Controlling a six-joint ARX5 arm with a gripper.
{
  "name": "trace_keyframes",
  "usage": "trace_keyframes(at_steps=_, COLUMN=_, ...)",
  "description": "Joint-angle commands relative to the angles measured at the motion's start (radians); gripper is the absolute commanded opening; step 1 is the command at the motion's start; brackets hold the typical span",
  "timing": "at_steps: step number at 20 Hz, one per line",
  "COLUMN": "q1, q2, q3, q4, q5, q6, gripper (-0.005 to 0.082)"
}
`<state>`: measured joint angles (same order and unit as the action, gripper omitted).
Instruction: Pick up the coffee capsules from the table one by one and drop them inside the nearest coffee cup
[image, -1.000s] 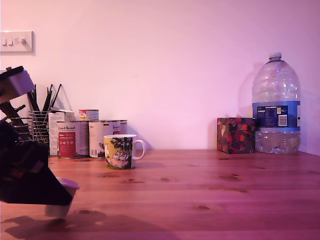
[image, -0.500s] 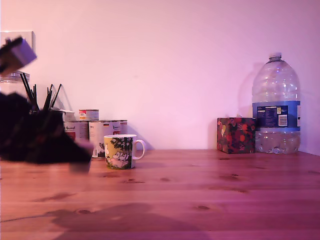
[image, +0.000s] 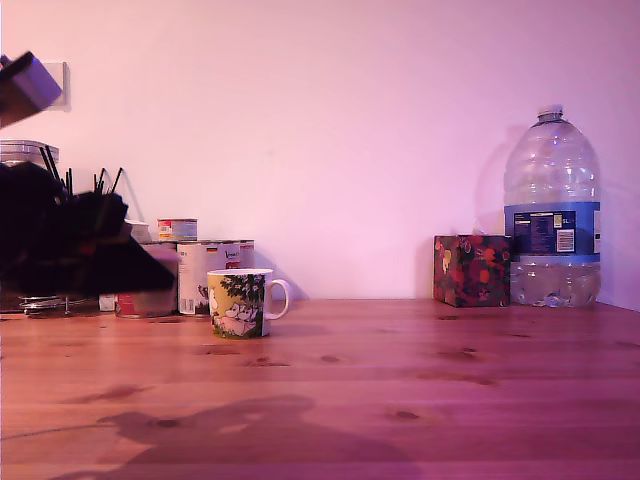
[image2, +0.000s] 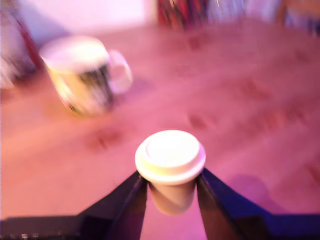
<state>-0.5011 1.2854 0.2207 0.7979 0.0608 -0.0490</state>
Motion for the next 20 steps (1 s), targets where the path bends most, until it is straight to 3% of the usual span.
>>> trace_keyframes(at_steps=1, q1=0.019, q2=0.01, q3=0.039, q4=-0.019, q5=0.001, q6=0.005, gripper=0.0198)
trace_keyframes(at_steps=11, q1=0.106, q2=0.011, q3=0.328, q4=-0.392, q5=0.028, q6=0.05, gripper=0.0198)
trace_keyframes(at_steps=20, q1=0.172, q2=0.117, q3=0.527, q4=-0.5, q5=0.119, q6=0.05, gripper=0.0198)
